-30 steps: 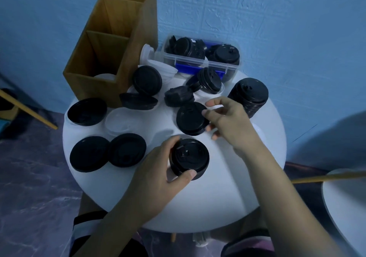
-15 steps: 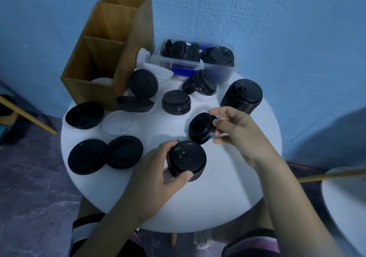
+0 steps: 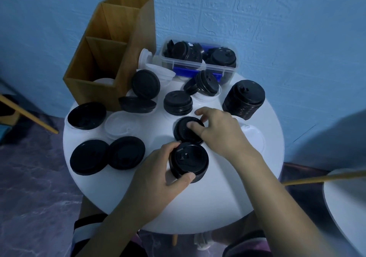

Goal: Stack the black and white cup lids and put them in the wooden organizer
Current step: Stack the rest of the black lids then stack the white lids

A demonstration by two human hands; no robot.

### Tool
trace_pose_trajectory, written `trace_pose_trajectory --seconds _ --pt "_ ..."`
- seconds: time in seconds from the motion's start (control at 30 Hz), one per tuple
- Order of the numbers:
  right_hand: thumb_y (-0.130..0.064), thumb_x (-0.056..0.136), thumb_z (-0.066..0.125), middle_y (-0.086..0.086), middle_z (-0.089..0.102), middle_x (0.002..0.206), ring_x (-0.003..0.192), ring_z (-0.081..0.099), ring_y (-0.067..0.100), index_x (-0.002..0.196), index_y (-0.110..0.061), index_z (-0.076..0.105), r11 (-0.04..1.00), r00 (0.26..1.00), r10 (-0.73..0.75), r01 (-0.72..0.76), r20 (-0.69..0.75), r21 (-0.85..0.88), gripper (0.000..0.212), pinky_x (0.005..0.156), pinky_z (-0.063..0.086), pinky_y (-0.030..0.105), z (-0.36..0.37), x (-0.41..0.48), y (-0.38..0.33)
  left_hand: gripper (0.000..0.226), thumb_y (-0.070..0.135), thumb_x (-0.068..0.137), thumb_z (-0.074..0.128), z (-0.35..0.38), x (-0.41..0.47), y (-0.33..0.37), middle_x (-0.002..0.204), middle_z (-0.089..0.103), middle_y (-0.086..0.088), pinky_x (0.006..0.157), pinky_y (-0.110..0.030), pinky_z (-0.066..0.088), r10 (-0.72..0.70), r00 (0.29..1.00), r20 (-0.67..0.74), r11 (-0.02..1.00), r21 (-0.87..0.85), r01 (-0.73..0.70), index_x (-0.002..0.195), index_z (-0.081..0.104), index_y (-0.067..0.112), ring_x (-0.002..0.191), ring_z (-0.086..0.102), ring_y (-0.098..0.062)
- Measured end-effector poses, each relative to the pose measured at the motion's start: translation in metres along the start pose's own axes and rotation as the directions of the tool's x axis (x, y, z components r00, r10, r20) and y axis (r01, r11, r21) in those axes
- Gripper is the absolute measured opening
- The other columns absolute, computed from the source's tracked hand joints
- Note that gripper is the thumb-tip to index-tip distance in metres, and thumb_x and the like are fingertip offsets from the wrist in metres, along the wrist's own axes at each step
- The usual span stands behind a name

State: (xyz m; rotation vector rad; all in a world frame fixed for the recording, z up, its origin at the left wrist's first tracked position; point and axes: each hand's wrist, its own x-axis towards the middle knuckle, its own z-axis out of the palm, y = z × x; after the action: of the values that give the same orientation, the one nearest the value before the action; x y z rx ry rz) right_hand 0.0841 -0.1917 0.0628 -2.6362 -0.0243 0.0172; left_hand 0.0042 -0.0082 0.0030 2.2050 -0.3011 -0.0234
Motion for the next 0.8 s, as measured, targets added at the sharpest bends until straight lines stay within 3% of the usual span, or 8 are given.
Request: trace_pose_trajectory --seconds 0.1,0.23,0.33,0.53,0.7,0.8 --pt "-0.066 0.082 0.066 0.004 0.068 0.116 0.11 0.061 0.029 0.122 -0.02 0.065 0.996 0.999 0.034 -0.031 0.036 -0.081 0.061 0.089 0.049 0.039 0.005 0.006 -0.007 0.059 0.048 0.08 0.074 0.0 0.0 -0.002 0.116 0.057 0.027 0.089 -0.006 0.036 0.0 1.0 0.004 1.0 0.007 0.0 0.132 0.047 0.045 0.116 0.049 0.008" --pt "-0.079 0.072 0.066 -0.001 0.058 0.091 0.092 0.058 0.03 0.094 -0.022 0.06 0.977 0.992 0.082 -0.061 0.093 -0.205 0.061 0.071 0.042 0.036 0.007 0.011 -0.011 0.06 0.055 0.079 0.07 0.0 0.0 -0.002 0.116 0.055 0.029 0.087 -0.003 0.035 0.0 1.0 0.011 1.0 -0.002 0.0 0.132 0.045 0.047 0.116 0.047 0.01" --pt "-0.083 0.071 0.064 -0.001 0.058 0.086 0.086 0.054 0.029 0.089 -0.022 0.057 0.97 0.99 0.091 -0.064 0.104 -0.235 0.064 0.068 0.039 0.035 0.007 0.012 -0.015 0.062 0.061 0.075 0.065 0.0 0.0 -0.002 0.116 0.056 0.028 0.088 -0.007 0.037 0.006 1.0 0.006 1.0 0.011 -0.006 0.132 0.044 0.048 0.116 0.048 0.008" --pt "-0.081 0.071 0.065 0.0 0.061 0.094 0.091 0.057 0.029 0.093 -0.022 0.054 0.96 0.99 0.072 -0.036 0.12 -0.279 0.064 0.07 0.039 0.036 0.007 0.013 -0.019 0.064 0.048 0.078 0.078 0.0 -0.001 -0.002 0.118 0.053 0.033 0.089 0.0 0.032 0.017 1.0 0.001 1.0 0.02 -0.017 0.135 0.048 0.043 0.119 0.045 0.011" --pt "-0.058 0.081 0.068 0.0 0.052 0.098 0.1 0.058 0.034 0.103 -0.019 0.041 0.965 0.991 0.045 -0.009 0.13 -0.264 0.051 0.074 0.039 0.037 0.008 0.011 -0.02 0.061 0.046 0.078 0.079 -0.001 -0.001 -0.002 0.122 0.05 0.038 0.09 0.0 0.03 0.055 0.998 0.002 0.998 0.033 -0.055 0.131 0.05 0.045 0.119 0.047 0.009" --pt "-0.044 0.085 0.068 0.003 0.055 0.126 0.118 0.056 0.033 0.133 -0.018 0.044 0.979 0.976 -0.005 0.05 0.218 -0.2 0.059 0.087 0.045 0.038 0.007 0.012 -0.014 0.059 0.048 0.077 0.078 -0.002 -0.001 -0.001 0.121 0.049 0.04 0.09 0.001 0.03 0.069 0.998 -0.003 0.997 0.03 -0.069 0.128 0.048 0.048 0.118 0.047 0.011"
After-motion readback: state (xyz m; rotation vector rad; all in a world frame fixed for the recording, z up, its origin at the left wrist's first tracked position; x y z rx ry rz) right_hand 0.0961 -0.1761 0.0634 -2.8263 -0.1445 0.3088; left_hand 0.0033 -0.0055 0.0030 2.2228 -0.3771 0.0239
